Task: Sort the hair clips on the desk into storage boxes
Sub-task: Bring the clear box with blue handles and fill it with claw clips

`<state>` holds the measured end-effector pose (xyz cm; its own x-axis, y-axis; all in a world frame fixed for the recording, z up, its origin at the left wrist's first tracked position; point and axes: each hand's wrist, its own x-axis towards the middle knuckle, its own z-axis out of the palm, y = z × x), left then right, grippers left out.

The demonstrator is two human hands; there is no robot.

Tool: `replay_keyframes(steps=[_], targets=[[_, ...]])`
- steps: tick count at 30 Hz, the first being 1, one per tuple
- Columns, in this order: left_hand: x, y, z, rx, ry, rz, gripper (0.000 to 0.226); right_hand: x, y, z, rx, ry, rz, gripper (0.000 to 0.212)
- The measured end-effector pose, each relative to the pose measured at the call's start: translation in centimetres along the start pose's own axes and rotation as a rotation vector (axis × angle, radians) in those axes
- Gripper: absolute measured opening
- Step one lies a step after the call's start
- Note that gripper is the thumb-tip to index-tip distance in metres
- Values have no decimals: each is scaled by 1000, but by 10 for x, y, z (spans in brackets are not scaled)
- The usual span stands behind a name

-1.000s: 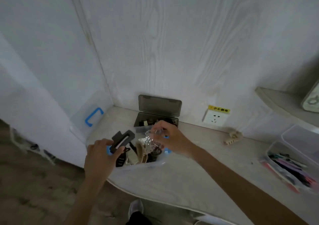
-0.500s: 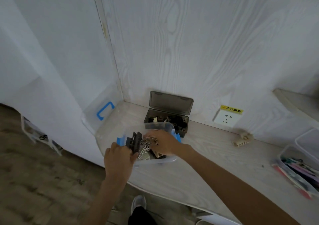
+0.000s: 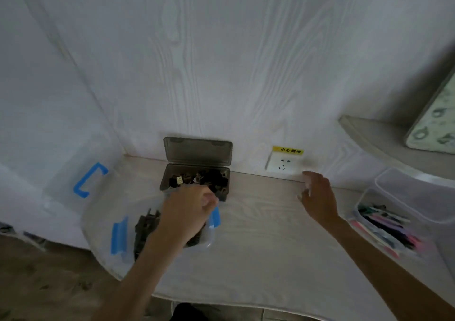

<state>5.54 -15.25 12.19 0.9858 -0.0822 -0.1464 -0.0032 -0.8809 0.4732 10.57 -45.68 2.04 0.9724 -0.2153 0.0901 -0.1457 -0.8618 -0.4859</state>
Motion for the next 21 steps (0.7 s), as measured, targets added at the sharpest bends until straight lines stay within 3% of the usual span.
replay_keyframes(steps=[2,4,5,9,12,16,21], targets=[[20,41,36,-305,-288,131,24,12,25,0,-106,-115,133,68],[33,77,73,-517,-574,115,29,10,37,6,-173,-271,128,75],[39,90,91,-540,-630,94,33,6,40,8,-172,-338,117,74],[66,109,155,-314,-515,76,53,-20,54,3,-44,-281,32,54],[64,106,183,-157,-512,114,62,-41,57,-8,0,-353,53,42],[51,100,195,-155,-475,133,47,-61,63,-19,166,-516,216,43],[40,81,158,-286,-364,149,36,-62,35,-39,443,-524,185,26]])
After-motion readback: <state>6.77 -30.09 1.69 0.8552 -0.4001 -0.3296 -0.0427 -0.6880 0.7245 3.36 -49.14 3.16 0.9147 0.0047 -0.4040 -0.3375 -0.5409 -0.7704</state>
